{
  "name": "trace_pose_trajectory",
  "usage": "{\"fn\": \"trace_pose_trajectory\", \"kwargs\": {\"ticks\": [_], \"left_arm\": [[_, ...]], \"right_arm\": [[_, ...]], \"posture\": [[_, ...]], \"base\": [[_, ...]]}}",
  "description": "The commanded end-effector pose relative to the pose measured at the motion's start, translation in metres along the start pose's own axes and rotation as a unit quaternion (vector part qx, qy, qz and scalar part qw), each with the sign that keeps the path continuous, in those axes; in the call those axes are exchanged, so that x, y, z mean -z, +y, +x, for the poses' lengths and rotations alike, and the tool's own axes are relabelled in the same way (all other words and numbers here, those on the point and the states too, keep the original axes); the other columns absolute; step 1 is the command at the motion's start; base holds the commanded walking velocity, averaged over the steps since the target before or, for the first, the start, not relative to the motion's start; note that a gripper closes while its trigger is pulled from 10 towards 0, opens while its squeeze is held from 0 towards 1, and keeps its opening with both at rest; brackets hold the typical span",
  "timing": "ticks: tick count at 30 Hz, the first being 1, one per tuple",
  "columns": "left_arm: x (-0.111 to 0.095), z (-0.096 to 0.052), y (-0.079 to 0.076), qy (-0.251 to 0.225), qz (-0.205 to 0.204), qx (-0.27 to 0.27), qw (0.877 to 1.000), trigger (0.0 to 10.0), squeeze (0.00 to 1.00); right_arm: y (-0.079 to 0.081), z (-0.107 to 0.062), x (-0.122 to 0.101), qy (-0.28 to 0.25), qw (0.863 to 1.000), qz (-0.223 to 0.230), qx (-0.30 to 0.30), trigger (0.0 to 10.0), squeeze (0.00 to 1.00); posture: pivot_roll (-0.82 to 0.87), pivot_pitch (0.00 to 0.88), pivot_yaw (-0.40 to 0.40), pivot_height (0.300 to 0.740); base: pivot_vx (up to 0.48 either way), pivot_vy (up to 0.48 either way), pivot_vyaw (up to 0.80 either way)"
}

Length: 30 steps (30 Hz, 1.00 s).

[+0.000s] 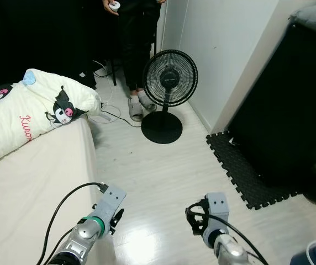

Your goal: Clean up the room

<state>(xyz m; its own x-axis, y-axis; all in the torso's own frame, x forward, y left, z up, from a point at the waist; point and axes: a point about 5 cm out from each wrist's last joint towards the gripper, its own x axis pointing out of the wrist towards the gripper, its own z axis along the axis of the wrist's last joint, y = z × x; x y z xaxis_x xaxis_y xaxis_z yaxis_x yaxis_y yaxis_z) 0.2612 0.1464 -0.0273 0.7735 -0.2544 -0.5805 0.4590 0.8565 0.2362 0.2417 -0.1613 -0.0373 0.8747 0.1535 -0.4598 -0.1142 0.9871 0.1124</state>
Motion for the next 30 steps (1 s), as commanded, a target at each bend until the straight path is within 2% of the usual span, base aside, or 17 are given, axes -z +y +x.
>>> {"fn": "trace_pose_trajectory", "kwargs": {"ticks": [1,16,30], "left_arm": [[0.007,-0.0017,-0.0046,0.011,0.007,0.005,1.0,10.0,0.0],[0.0068,-0.0016,-0.0042,0.01,0.008,0.002,1.0,10.0,0.0],[0.0063,-0.0016,-0.0039,0.006,0.007,0.002,1.0,10.0,0.0]], "right_arm": [[-0.0021,-0.0049,0.0096,0.014,1.0,0.008,0.007,10.0,0.0],[-0.0013,-0.0051,0.0102,0.015,1.0,0.008,0.005,10.0,0.0],[-0.0002,-0.0044,0.0095,0.015,1.0,0.003,0.002,10.0,0.0]], "posture": [[0.05,0.021,0.018,0.74],[0.05,0.027,0.019,0.74],[0.05,0.026,0.02,0.74]], "base": [[0.0,-0.48,0.0],[0.0,-0.454,0.0],[0.0,-0.222,0.0]]}}
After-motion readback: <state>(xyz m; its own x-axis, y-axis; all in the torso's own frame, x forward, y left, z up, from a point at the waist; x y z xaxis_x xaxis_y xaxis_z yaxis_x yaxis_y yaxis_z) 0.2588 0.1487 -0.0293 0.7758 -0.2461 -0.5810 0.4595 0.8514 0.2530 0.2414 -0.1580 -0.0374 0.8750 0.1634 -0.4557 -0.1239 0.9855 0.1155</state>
